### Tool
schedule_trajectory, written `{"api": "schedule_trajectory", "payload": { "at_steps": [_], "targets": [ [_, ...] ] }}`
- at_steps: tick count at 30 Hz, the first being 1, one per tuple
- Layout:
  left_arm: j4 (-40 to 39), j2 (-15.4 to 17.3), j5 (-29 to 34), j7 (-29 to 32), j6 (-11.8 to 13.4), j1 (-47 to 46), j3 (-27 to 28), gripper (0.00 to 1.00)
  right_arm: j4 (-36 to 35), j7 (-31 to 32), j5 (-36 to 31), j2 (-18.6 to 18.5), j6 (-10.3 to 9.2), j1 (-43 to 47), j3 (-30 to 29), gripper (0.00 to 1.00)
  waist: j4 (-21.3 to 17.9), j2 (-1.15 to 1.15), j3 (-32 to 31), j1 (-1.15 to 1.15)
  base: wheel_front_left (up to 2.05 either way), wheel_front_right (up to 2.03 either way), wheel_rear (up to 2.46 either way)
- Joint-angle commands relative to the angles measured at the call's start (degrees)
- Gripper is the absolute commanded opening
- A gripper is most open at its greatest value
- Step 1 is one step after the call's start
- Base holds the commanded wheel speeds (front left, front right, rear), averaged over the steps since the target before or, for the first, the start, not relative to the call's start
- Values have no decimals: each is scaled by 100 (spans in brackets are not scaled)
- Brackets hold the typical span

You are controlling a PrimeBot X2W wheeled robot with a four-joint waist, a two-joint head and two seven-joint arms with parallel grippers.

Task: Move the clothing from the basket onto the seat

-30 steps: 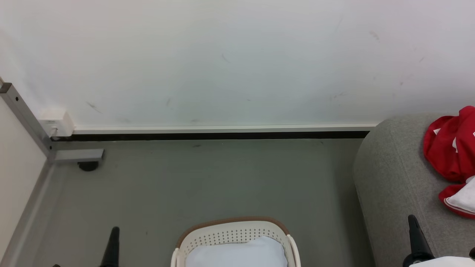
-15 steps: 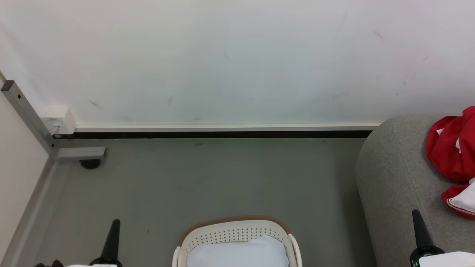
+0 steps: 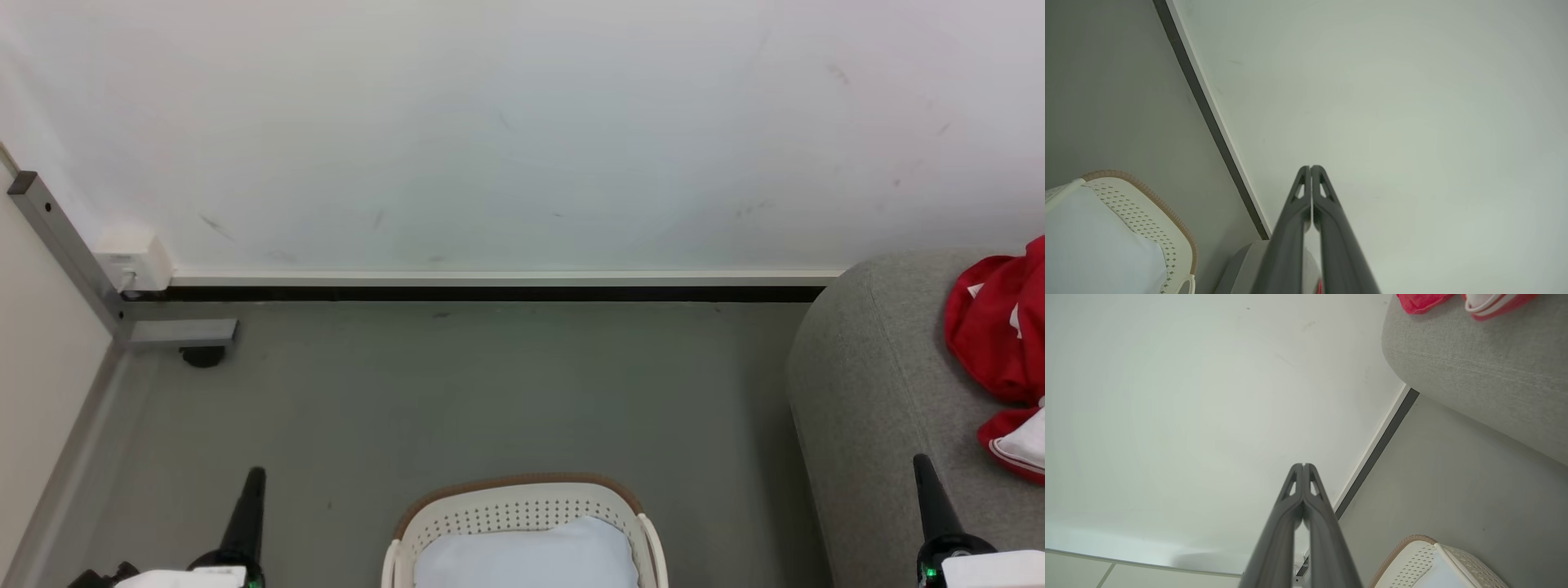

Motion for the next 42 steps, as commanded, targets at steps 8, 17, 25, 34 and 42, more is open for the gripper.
{"api": "schedule_trajectory", "payload": {
  "at_steps": [8,17,25,34,42],
  "targets": [
    [8,30,-463,134,-40,-182,46,0,-87,119,484,-57,-9,-134,-80,0,28,0,16,0,0,0,0],
    [30,30,-822,225,-51,-262,59,0,-123,220,881,-60,-10,-146,-130,0,56,0,33,0,0,0,0],
    [51,29,-1132,321,-51,-324,71,0,-159,308,1216,-62,-11,-171,-173,0,81,0,47,0,0,0,0],
    [75,28,-1448,407,-61,-398,83,0,-193,394,1561,-64,-12,-201,-220,0,109,0,64,0,0,0,0],
    [72,28,-1430,404,-61,-394,81,0,-188,390,1532,-62,-12,-196,-216,0,109,0,64,0,0,0,0]
  ]
}}
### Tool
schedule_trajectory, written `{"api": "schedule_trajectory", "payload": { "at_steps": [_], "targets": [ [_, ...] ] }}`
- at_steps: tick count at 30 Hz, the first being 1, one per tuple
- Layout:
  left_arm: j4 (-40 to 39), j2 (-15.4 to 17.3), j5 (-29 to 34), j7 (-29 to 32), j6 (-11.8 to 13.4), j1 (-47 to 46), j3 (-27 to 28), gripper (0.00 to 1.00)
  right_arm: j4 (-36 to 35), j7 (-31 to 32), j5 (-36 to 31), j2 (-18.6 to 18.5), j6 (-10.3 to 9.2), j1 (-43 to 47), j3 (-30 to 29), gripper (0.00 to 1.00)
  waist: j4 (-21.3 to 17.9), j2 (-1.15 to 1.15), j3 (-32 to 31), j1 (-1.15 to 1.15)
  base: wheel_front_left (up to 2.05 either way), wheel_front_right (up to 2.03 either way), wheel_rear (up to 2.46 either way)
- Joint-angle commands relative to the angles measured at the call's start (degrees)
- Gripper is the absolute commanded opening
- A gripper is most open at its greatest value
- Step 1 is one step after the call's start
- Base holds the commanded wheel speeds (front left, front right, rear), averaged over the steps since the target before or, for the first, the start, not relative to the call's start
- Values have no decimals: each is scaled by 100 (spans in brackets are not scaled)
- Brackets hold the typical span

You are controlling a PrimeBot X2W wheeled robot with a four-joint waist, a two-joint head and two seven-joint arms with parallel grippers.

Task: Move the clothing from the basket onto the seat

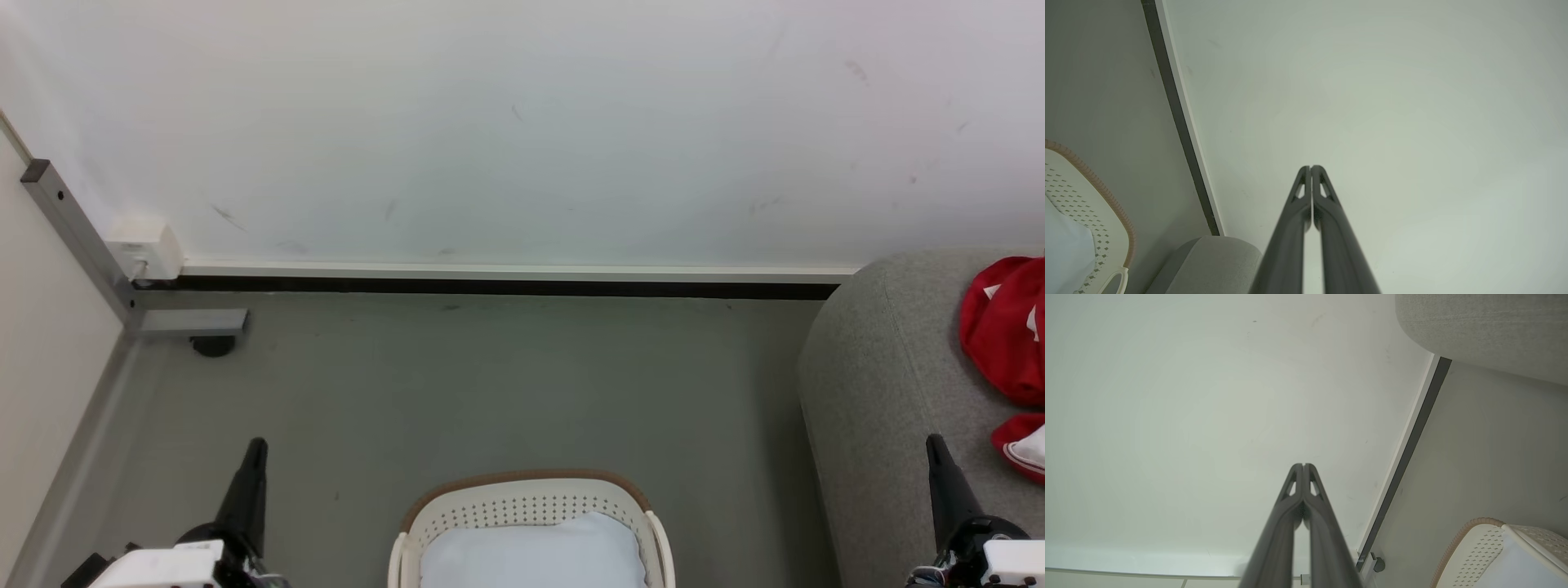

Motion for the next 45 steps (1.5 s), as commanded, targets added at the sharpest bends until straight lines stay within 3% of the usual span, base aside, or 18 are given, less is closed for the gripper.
{"api": "schedule_trajectory", "payload": {
  "at_steps": [1,45],
  "targets": [
    [4,27,-73,26,-34,-67,18,0,-27,19,8,-42,-12,-71,-22,0,0,0,0,0,0,0,0],
    [2,27,-75,24,-34,-66,16,0,-27,18,9,-41,-12,-70,-21,0,0,0,0,0,0,0,0]
  ]
}}
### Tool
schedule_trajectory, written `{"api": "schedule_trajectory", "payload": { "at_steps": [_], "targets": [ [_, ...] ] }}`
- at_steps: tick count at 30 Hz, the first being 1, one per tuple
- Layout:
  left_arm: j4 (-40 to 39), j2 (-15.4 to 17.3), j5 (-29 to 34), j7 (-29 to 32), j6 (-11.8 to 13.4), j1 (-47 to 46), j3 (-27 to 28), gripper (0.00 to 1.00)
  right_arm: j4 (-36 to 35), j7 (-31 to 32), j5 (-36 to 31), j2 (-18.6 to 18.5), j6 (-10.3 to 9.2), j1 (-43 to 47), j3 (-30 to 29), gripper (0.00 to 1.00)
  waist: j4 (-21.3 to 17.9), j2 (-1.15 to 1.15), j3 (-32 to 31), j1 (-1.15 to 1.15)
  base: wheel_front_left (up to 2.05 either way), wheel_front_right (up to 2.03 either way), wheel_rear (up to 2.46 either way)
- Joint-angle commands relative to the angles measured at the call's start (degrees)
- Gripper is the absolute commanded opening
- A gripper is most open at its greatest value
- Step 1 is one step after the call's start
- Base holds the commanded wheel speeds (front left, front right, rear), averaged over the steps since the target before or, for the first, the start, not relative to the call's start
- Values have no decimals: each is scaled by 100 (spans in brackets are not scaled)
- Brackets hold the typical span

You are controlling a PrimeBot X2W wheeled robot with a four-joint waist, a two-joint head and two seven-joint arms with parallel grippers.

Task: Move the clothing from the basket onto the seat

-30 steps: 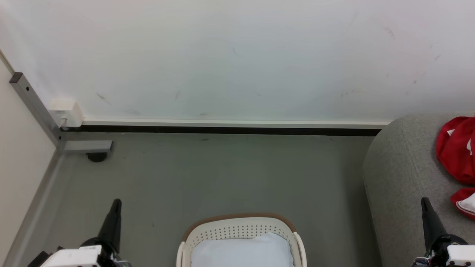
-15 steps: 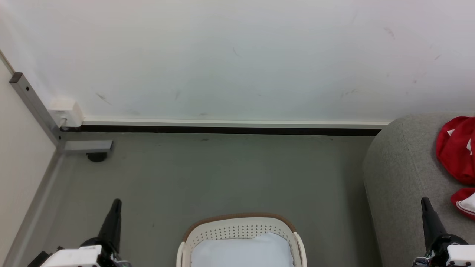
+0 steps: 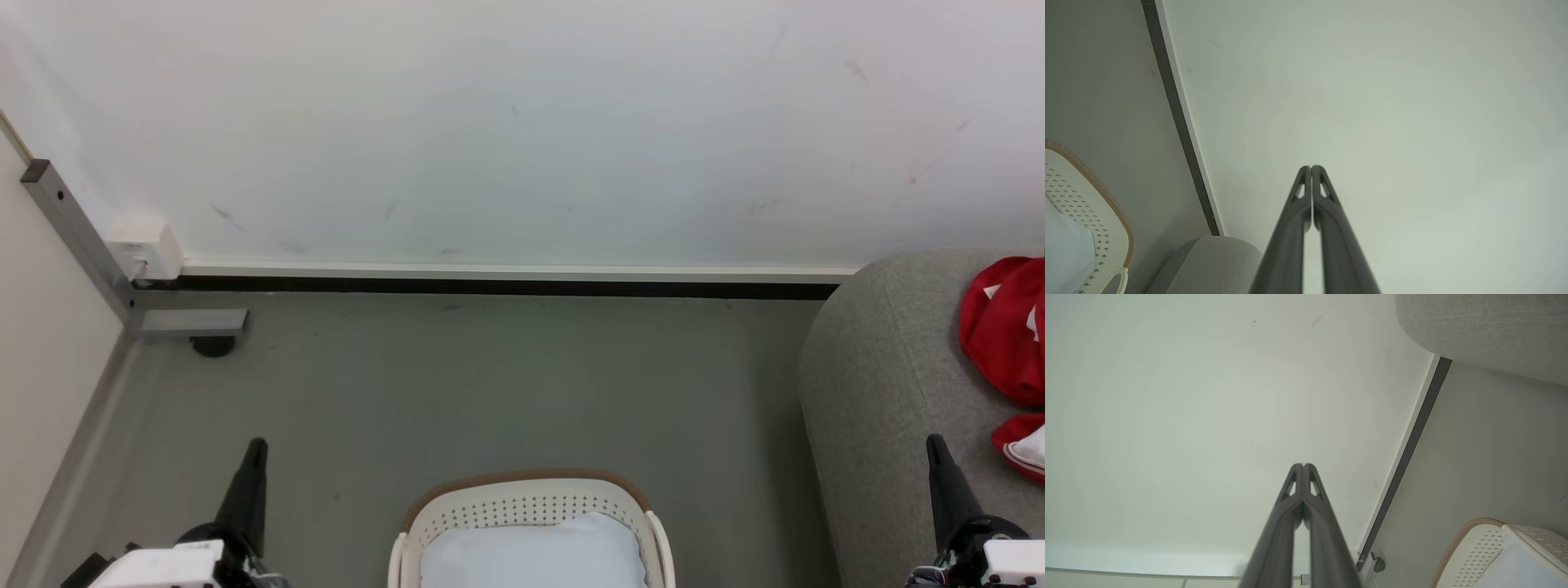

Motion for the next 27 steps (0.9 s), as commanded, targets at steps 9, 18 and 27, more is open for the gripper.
{"api": "schedule_trajectory", "payload": {
  "at_steps": [9,18,27],
  "targets": [
    [2,27,-76,24,-34,-65,16,0,-27,18,9,-40,-12,-68,-21,0,0,0,0,0,0,0,0],
    [2,27,-76,23,-35,-65,15,0,-27,18,9,-40,-12,-68,-21,0,0,0,0,0,0,0,0],
    [2,27,-76,23,-35,-65,15,0,-27,17,10,-40,-12,-68,-21,0,0,0,0,0,0,0,0]
  ]
}}
